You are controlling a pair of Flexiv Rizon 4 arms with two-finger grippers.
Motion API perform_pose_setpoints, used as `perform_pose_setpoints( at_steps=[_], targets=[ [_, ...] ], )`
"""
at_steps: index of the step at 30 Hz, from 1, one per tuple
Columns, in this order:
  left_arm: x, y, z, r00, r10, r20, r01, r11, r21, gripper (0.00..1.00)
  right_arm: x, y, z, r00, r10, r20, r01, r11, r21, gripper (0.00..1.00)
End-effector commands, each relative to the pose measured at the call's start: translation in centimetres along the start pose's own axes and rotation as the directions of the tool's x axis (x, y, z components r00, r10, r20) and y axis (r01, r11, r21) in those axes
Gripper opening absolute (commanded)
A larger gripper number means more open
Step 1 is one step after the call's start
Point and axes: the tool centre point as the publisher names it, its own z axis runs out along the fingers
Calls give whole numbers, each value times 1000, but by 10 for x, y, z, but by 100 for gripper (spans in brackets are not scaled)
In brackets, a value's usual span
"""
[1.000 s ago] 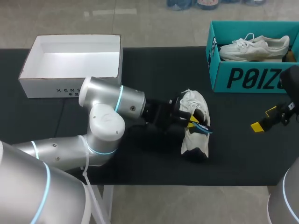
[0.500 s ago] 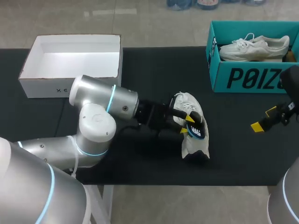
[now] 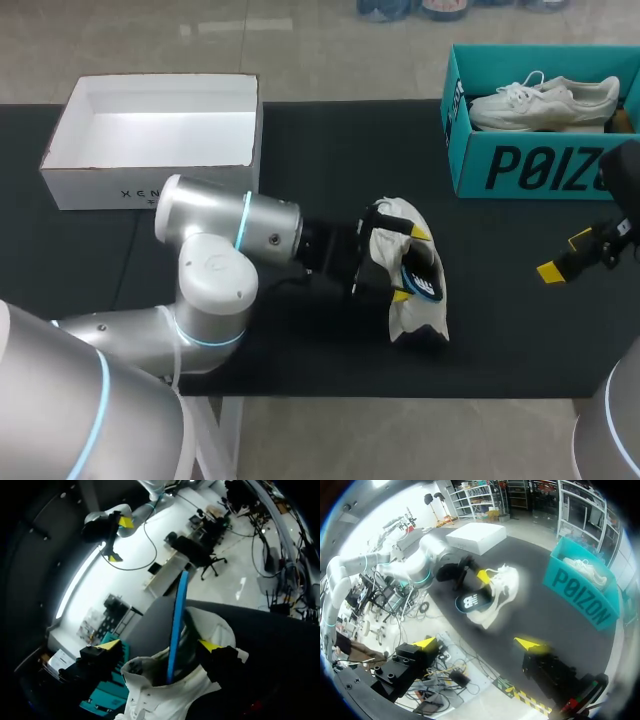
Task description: Take the shoe out of the shoebox, open the shoe tongue, remove and reinsert the insole, then place the shoe into the shoebox
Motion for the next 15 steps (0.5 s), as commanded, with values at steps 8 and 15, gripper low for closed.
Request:
perform_pose_setpoints(
  at_steps=[8,15],
  targets=[
    [16,-9,-18,998,-24,56,26,999,-37,100,1,-2,0,1000,0,3,0,1000,-2,100],
    [-1,-18,-32,993,-5,120,12,998,-56,100,1,-2,0,1000,0,3,0,1000,-2,100]
  ],
)
